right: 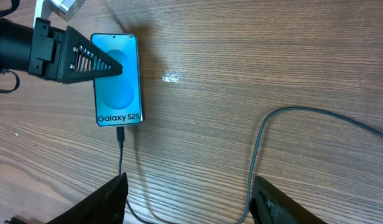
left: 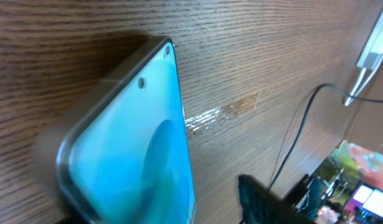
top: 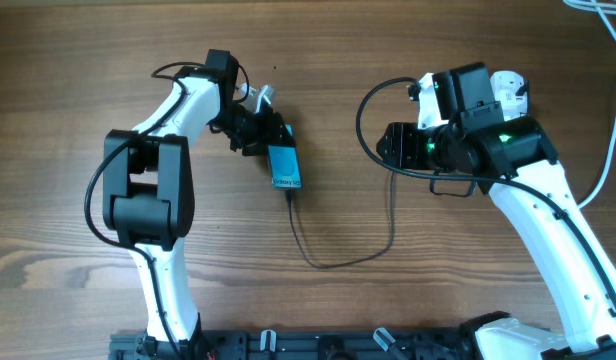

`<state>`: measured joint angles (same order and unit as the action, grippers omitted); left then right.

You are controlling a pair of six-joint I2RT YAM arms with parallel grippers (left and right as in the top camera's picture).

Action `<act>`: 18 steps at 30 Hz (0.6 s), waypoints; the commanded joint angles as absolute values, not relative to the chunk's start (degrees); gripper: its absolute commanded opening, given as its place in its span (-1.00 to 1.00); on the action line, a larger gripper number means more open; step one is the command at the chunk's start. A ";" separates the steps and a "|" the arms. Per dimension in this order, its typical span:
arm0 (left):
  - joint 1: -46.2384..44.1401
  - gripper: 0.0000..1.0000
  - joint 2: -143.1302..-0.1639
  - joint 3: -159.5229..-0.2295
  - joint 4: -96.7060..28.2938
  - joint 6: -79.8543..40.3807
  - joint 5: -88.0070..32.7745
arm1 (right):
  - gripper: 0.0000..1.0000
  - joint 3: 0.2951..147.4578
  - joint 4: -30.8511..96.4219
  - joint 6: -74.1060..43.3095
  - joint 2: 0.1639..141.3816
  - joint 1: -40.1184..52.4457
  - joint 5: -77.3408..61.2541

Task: Plug charger to phone and switch on socket
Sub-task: 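Lay the phone flat on the table with the left gripper and release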

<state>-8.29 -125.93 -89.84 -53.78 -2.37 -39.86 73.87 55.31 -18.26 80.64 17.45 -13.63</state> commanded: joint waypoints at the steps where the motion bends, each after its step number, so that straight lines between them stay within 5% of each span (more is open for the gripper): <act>1: -8.14 0.28 -126.39 -89.86 -54.22 -1.98 -37.54 | 0.32 75.05 55.40 -17.54 80.38 17.34 -12.67; 18: -8.14 0.73 -126.39 -89.86 -55.92 -1.98 -28.77 | 0.42 75.02 55.59 -17.52 80.38 17.34 -12.47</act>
